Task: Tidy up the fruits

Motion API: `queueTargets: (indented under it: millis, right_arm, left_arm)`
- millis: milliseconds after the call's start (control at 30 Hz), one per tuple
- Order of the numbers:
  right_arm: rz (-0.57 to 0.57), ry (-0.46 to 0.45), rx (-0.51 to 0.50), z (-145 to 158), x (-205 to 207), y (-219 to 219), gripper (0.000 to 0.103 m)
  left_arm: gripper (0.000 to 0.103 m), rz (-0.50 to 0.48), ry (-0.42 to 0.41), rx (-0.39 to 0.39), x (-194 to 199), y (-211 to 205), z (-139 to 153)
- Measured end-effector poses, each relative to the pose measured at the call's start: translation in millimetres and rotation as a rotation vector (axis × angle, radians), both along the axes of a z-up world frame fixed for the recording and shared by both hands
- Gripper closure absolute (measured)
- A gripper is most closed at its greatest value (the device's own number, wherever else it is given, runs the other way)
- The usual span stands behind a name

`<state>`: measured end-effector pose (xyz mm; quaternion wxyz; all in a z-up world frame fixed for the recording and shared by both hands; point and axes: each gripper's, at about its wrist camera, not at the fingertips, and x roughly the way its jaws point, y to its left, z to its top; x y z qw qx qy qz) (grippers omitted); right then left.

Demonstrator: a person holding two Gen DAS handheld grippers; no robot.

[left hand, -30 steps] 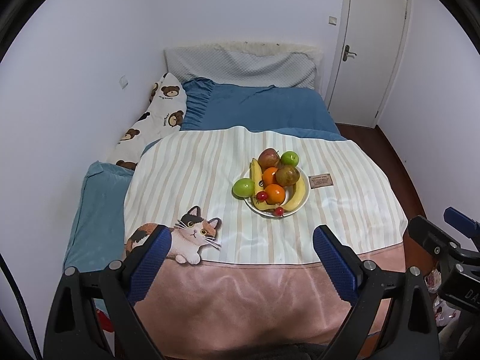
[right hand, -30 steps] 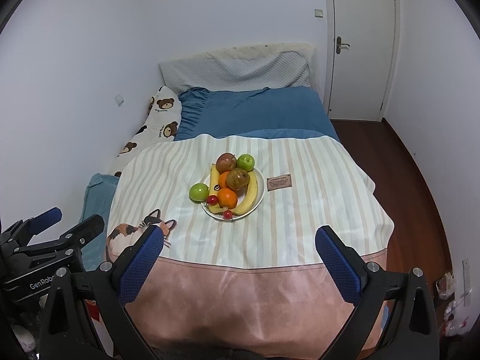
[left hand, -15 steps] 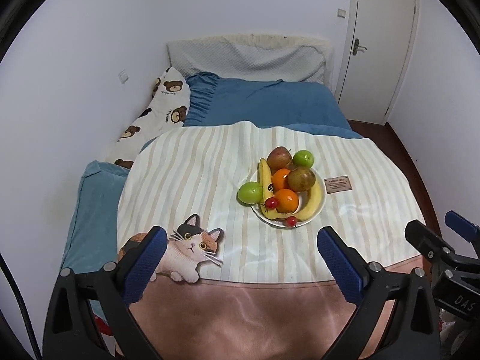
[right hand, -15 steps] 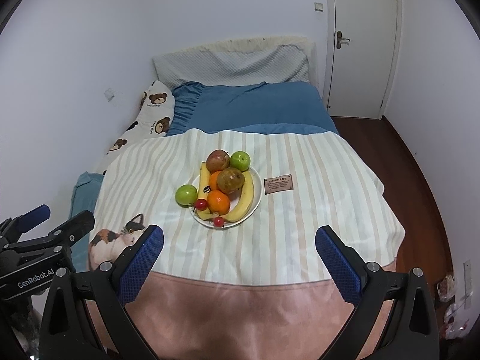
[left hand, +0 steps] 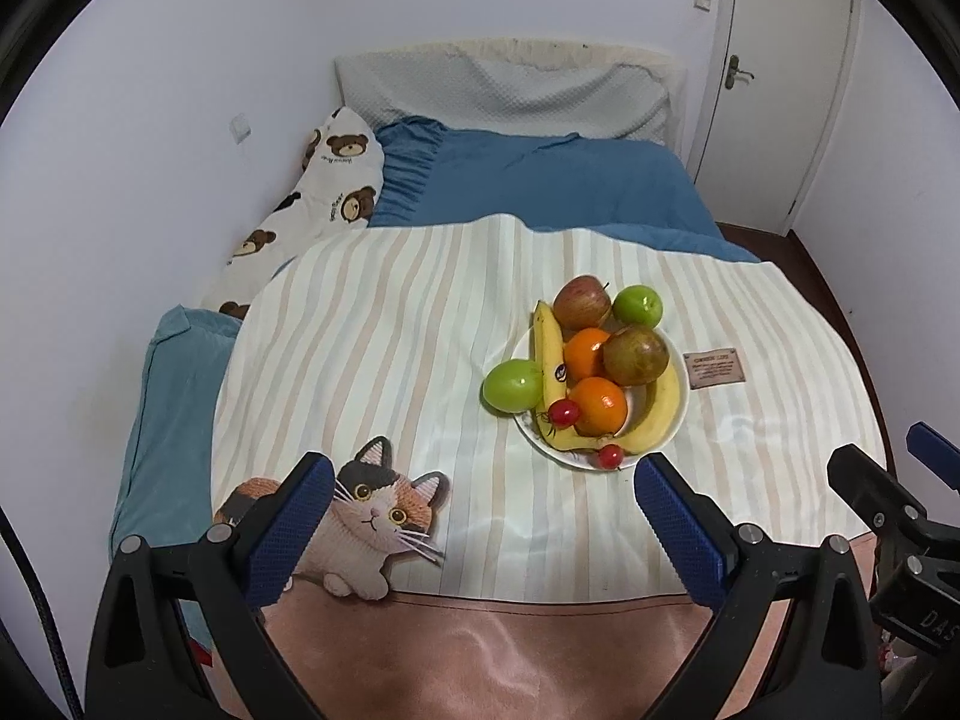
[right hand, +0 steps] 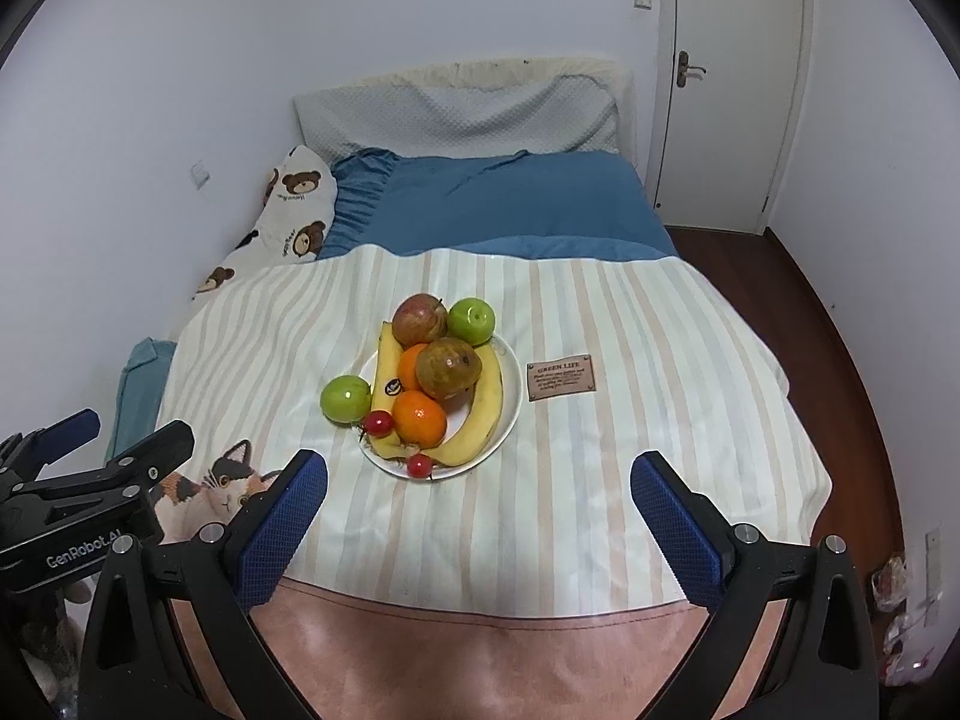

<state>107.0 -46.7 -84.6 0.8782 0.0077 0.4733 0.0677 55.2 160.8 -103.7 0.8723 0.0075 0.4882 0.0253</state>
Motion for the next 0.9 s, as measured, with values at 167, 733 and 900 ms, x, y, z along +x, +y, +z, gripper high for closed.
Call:
queueTargets:
  millis: [167,733,900]
  right_arm:
    - [-0.006,0.014,0.002,-9.7,7.1,0.1,0.000]
    - [-0.028,0.022,0.012,-15.2,10.9,-4.1,0.000]
    - [-0.027,0.025,0.019,-16.0,9.8,-4.8,0.000]
  left_arm:
    - [0.001,-0.001,0.016,0.001,3.1,2.1,-8.6]
    - [0.001,-0.008,0.014,0.003,5.3,3.5,-9.8]
    - [0.001,-0.019,0.014,0.007,6.3,2.8,-8.6]
